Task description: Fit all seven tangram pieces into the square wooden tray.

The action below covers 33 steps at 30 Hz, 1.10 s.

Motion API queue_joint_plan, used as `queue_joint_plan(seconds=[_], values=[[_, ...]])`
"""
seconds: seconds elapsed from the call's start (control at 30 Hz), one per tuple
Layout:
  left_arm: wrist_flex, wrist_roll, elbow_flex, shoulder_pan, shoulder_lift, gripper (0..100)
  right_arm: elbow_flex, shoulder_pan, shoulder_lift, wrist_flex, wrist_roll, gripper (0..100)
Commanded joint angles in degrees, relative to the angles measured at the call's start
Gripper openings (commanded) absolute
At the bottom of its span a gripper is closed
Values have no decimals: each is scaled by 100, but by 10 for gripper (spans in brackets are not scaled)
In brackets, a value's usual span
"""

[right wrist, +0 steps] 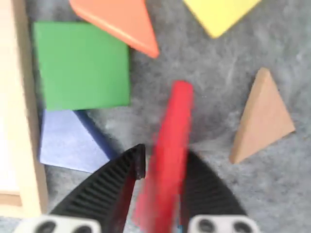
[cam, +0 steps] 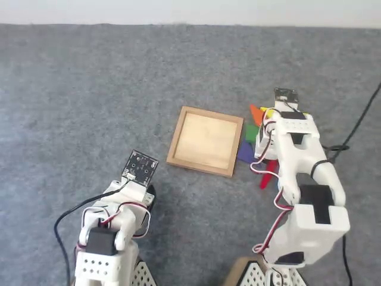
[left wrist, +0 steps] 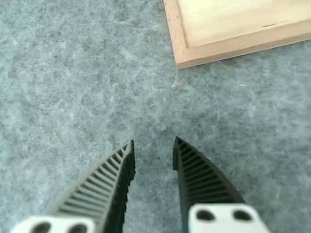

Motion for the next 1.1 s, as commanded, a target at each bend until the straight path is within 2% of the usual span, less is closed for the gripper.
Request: queue_joint_plan(seconds=[0.0, 0.27, 0.53, 0.67, 0.83, 1.07], values=[[18, 44, -66, -9, -123, 123, -290, -75, -13, 40, -62, 42], [18, 44, -66, -9, -123, 123, -457, -66, -136, 426, -88, 23], [18, 44, -66, -9, -123, 123, -545, -233, -1138, 681, -299, 6], [18, 44, -66, -9, -123, 123, -554, -778, -1490, 664, -396, 6], [18, 44, -66, -9, -123, 123, -967, -1516, -1244, 681, -431, 6], [18, 44, -66, -9, -123, 123, -2541, -1886, -505, 875, -1011, 6]])
